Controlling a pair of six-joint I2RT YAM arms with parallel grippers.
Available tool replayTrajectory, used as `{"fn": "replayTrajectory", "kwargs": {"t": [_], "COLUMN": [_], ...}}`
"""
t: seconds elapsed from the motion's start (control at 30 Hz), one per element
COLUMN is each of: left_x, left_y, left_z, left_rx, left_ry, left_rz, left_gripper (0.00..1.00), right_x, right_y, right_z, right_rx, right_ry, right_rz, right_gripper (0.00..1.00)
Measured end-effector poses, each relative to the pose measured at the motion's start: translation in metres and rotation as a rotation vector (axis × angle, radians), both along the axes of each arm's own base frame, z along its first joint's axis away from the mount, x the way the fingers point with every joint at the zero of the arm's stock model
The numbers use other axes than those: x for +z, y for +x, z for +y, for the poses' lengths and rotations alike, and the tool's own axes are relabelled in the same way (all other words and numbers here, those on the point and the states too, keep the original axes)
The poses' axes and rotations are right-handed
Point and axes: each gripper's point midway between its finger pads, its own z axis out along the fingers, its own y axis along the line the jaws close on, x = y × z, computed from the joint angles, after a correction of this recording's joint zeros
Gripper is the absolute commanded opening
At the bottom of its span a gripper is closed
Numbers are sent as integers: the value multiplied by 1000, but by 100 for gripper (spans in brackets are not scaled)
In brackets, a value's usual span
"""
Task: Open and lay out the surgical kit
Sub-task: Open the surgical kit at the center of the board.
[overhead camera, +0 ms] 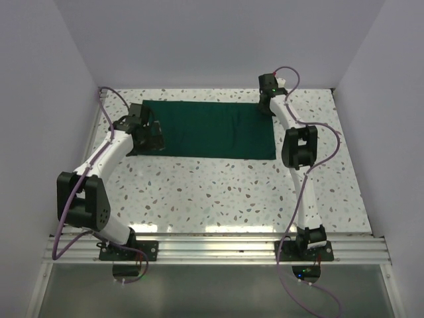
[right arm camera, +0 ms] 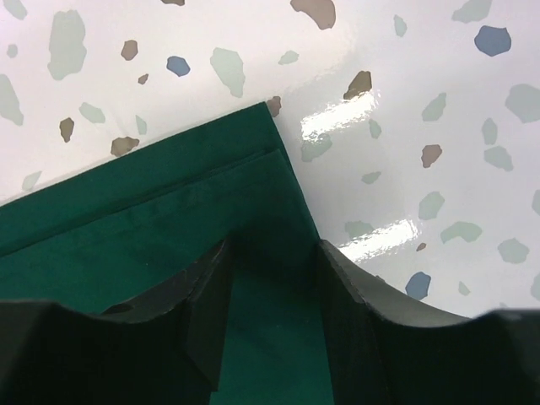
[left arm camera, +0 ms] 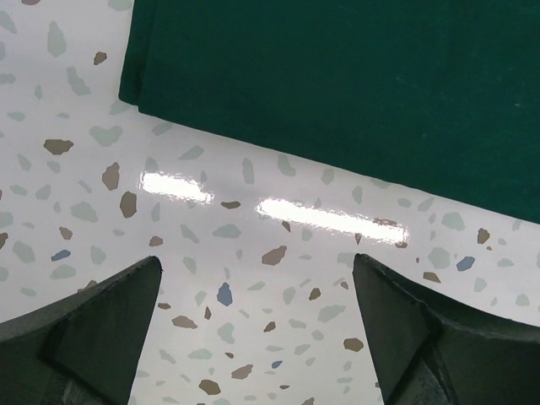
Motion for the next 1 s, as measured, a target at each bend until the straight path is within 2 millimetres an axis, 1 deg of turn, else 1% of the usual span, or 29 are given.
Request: {"fn": "replayTrajectory", "kwargs": {"t": [0.03, 0.07, 0.17, 0.27, 0.33, 0.37, 0.53, 0.67, 0.77, 0.8, 0.9, 1.0], "left_x": [0, -1, 1, 2, 2, 2, 2, 4, 11, 15, 31, 49], "left_y": [1, 1, 2, 2, 2, 2, 2, 1, 3, 4, 10, 14], "left_z": [0, 0, 0, 1, 1, 1, 2, 7, 14, 16, 17, 17], "left_rx": [0, 0, -1, -2, -4, -5, -5, 10, 30, 35, 45, 52], "left_ry": [1, 1, 3, 8, 11, 11, 14, 41, 73, 80, 83, 71], "left_rz": [2, 2, 1, 0, 0, 0, 1, 1, -14, -24, -69, -133], "left_gripper": [100, 100, 100, 100, 100, 100, 100, 100, 100, 100, 100, 100], "right_x": [-2, -4, -4, -4, -5, -5, -3, 1, 13, 21, 52, 91], "right_y": [0, 0, 1, 2, 3, 3, 4, 1, -4, -5, -12, -26], "right_z": [0, 0, 0, -1, -1, 0, -1, 1, 7, 11, 25, 49], "right_rx": [-2, -5, -12, -21, -24, -24, -24, -14, 12, 26, 76, 149], "right_ry": [2, 4, 10, 15, 17, 18, 18, 25, 54, 69, 107, 145], "right_rz": [1, 3, -4, -7, -12, -16, -20, -18, -22, -30, -58, -98], "right_gripper": [43, 37, 25, 10, 6, 0, 0, 0, 0, 0, 0, 0]}}
